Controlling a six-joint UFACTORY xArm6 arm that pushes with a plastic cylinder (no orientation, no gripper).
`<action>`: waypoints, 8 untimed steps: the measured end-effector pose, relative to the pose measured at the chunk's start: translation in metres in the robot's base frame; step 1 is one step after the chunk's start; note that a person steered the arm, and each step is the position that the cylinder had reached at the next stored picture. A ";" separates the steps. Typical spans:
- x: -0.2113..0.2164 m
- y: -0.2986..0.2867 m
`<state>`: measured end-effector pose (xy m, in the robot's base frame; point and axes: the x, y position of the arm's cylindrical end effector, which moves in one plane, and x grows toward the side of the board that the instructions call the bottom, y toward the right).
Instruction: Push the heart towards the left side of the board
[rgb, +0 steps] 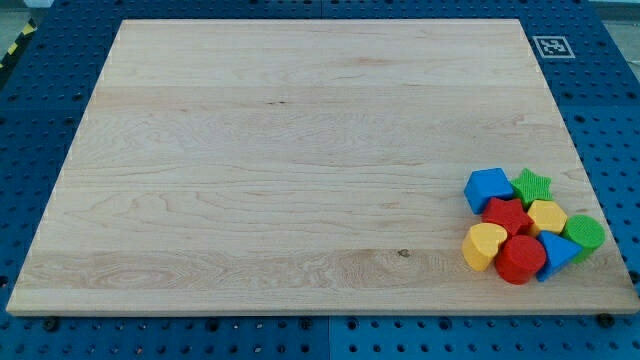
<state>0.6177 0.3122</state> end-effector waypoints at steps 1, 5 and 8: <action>-0.002 -0.015; -0.016 -0.097; -0.095 -0.207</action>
<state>0.5231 0.1052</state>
